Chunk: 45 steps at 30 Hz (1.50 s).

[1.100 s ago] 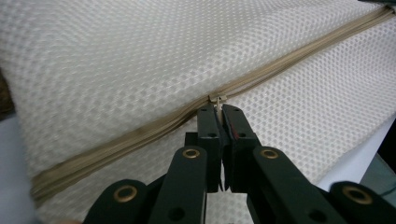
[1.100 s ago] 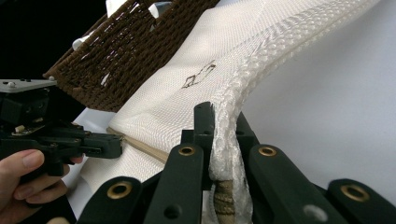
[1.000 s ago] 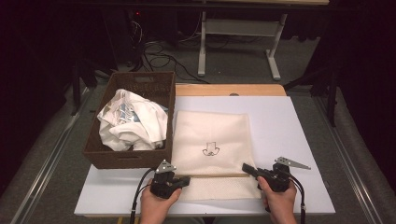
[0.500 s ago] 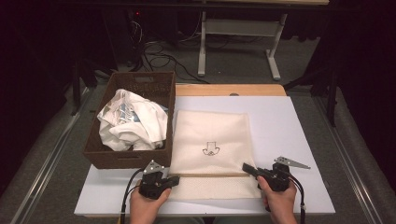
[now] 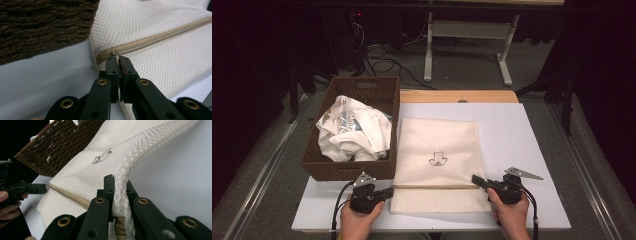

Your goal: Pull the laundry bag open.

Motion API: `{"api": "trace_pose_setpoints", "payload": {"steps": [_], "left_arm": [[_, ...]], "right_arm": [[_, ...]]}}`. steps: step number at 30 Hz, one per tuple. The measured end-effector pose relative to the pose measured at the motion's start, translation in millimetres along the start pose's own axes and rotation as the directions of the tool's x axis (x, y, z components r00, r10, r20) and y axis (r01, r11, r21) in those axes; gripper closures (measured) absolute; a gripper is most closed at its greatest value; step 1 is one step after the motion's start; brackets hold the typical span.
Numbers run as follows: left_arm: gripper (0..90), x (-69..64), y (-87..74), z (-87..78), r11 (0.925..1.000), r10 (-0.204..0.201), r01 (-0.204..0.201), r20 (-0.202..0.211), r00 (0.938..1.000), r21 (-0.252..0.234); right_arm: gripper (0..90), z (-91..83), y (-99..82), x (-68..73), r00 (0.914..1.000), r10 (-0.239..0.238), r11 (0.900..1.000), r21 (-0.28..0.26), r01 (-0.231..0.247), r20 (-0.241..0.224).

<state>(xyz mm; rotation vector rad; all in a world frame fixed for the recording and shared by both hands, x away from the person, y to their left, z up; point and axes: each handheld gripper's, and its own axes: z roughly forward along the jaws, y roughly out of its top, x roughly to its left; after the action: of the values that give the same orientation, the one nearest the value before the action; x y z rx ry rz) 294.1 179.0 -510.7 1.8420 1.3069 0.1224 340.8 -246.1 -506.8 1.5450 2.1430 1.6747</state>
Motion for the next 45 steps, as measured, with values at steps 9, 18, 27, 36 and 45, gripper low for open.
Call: {"api": "trace_pose_setpoints", "payload": {"steps": [9, 18, 27, 36, 45], "left_arm": [[86.5, 2.8, -1.4, -5.7, 0.9998, 0.005, -0.005, -0.022, 0.9997, -0.020], [86.6, 5.3, -3.2, -9.6, 0.9997, 0.019, -0.020, -0.040, 0.9990, -0.011], [86.8, 5.3, -4.1, -11.3, 0.9990, 0.044, -0.043, -0.052, 0.9977, 0.010], [86.8, 1.7, -5.0, -12.1, 0.9964, 0.085, -0.084, -0.089, 0.9925, 0.012], [86.6, -6.1, -10.0, -9.8, 0.9930, 0.117, -0.116, -0.074, 0.9903, 0.022]], "right_arm": [[87.3, 3.0, -0.8, -2.7, 0.9995, -0.009, 0.9996, 0.027, 0.008, 0.029], [87.5, 6.7, -1.6, -5.8, 0.9976, -0.015, 0.9983, 0.058, 0.011, 0.067], [87.8, 7.5, -3.1, -3.6, 0.9924, -0.041, 0.9963, 0.080, 0.032, 0.116], [87.8, 12.4, -6.0, -1.4, 0.9863, -0.079, 0.9914, 0.115, 0.062, 0.145], [87.1, 14.2, -6.7, -2.4, 0.9726, -0.106, 0.9872, 0.139, 0.077, 0.207]]}}
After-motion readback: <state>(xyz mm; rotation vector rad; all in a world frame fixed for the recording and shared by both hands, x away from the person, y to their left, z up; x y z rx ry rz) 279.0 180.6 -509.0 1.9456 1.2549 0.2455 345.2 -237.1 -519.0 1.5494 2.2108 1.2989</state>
